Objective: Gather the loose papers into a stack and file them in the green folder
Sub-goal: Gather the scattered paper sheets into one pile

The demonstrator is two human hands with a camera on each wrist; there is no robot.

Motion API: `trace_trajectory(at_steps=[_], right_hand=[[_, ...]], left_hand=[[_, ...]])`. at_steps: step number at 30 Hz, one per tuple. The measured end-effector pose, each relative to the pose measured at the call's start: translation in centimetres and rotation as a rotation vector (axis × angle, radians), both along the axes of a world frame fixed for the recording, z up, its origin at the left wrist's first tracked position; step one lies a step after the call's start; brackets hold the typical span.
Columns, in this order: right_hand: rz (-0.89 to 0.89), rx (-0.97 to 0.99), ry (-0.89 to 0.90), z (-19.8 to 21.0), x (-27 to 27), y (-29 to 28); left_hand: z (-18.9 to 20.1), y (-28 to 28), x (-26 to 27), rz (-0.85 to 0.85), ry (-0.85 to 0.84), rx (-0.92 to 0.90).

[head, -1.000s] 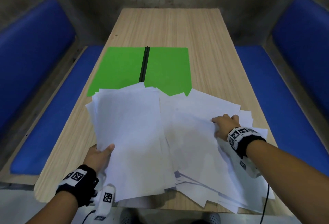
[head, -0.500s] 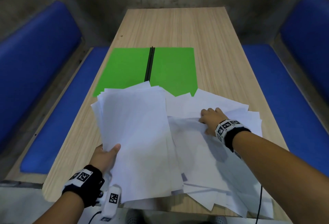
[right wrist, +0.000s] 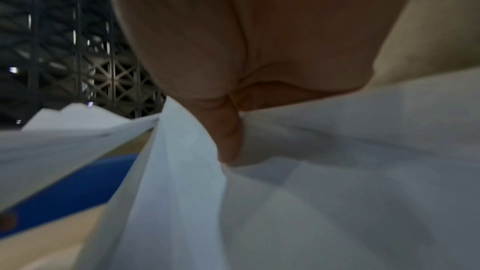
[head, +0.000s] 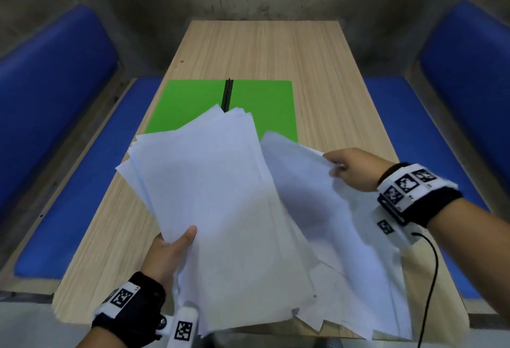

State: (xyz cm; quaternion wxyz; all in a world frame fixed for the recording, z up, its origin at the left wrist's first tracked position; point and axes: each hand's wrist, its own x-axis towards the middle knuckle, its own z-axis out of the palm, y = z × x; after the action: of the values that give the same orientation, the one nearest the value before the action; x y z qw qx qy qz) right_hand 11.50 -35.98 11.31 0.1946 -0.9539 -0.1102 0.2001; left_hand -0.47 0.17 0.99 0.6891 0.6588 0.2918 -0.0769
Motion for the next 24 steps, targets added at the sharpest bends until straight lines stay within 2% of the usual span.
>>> trace_trajectory(at_steps=[3, 6, 11, 15, 18, 24], right_hand=[[-0.075, 0.166, -0.003, 3.4, -0.6, -0.8], [-0.203, 0.500, 0.046, 4.4, -1.0, -1.3], [-0.441, 0.866, 0.143, 1.8, -2.4, -0.6], [-0.617, 1.073, 0.216, -1.0, -4.6, 1.0], [-0.671, 1.094, 0.082, -2.5, -6.3, 2.0], [-0.480, 0.979, -0.173, -3.7, -8.6, 3.3]], left_hand=[[0.4, -1.8, 0.0, -0.033, -0.091, -0.052], [1.3, -4.1, 0.6, -0.063, -0.162, -0.081], [2.1, -6.7, 2.7, -0.134, -0.171, -0.054], [2.3, -7.7, 3.5, -0.172, -0.131, -0.024], [2.5, -7.9, 3.7, -0.200, -0.146, -0.030], [3.5, -8.2, 3.4, -0.324, -0.284, -0.007]])
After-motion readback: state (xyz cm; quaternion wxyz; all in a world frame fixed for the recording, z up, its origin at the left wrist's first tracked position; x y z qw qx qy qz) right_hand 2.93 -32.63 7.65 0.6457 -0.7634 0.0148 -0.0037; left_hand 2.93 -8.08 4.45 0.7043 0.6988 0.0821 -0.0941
